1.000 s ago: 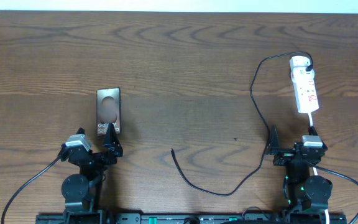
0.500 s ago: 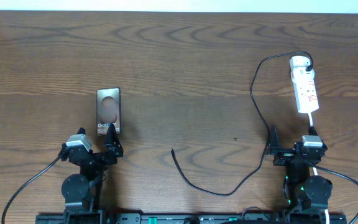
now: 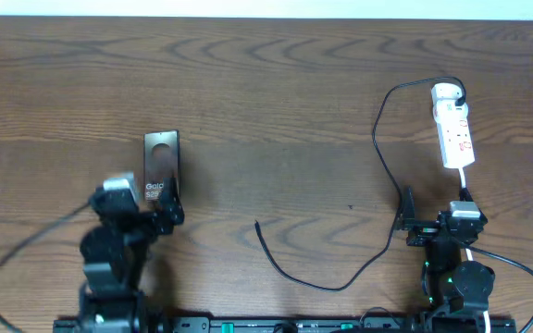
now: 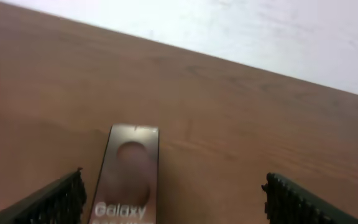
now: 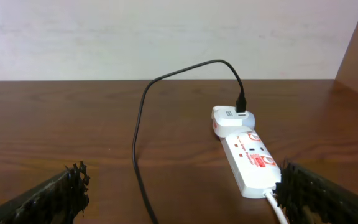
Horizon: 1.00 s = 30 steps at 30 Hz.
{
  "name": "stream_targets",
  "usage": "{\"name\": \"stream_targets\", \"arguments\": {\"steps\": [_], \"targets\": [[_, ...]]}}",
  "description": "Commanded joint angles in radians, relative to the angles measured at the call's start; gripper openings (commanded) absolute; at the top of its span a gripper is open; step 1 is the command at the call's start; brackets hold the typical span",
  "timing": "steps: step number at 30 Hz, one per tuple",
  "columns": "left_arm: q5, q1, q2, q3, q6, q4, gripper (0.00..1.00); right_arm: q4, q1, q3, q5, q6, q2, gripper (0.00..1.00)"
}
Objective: Plug charger to phone and switch on socket
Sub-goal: 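Move the left gripper forward over the phone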
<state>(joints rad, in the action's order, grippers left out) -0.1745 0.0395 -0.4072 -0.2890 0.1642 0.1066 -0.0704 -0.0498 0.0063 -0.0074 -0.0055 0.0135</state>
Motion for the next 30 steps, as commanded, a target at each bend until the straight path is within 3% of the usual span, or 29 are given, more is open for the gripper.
{"name": "stream_targets", "arguments": {"steps": [1,5,7,14,17,21,23,24,25,26,27,28,30], "targets": [[-0.021,0.005,-0.208,-0.206,-0.087,0.04,0.89,-0.005,0.005,-0.001,-0.006,-0.01,0.0,0.99],[-0.021,0.005,-0.436,-0.456,-0.144,0.172,0.89,-0.005,0.005,-0.001,-0.006,-0.01,0.0,0.99],[-0.02,0.005,-0.61,-0.675,-0.188,0.323,0.89,-0.005,0.005,-0.001,-0.006,-0.01,0.0,0.99],[-0.02,0.013,-0.962,-1.138,-0.229,0.729,0.89,-0.005,0.005,-0.001,-0.006,-0.01,0.0,0.99],[-0.02,0.018,-1.062,-1.234,-0.228,0.837,0.89,-0.005,0.005,-0.001,-0.006,-0.01,0.0,0.99],[-0.021,0.017,-1.146,-1.24,-0.227,0.843,0.89,-0.005,0.005,-0.001,-0.006,-0.01,0.0,0.99],[-0.019,0.017,-1.163,-1.239,-0.228,0.846,0.38,-0.005,0.005,-0.001,-0.006,-0.01,0.0,0.99],[-0.019,0.018,-1.169,-1.239,-0.228,0.845,0.3,-0.005,0.005,-0.001,-0.006,-0.01,0.0,0.99],[-0.02,0.017,-1.172,-1.239,-0.228,0.845,0.29,-0.005,0.005,-0.001,-0.006,-0.01,0.0,0.99],[-0.019,0.017,-1.175,-1.239,-0.228,0.843,0.48,-0.005,0.005,-0.001,-0.006,-0.01,0.0,0.99],[-0.02,0.017,-1.175,-1.239,-0.227,0.843,0.93,-0.005,0.005,-0.001,-0.006,-0.01,0.0,0.99],[-0.02,0.017,-1.175,-1.239,-0.227,0.843,0.98,-0.005,0.005,-0.001,-0.006,-0.01,0.0,0.99],[-0.02,0.017,-1.175,-1.239,-0.227,0.843,0.98,-0.005,0.005,-0.001,-0.006,-0.01,0.0,0.99]]}}
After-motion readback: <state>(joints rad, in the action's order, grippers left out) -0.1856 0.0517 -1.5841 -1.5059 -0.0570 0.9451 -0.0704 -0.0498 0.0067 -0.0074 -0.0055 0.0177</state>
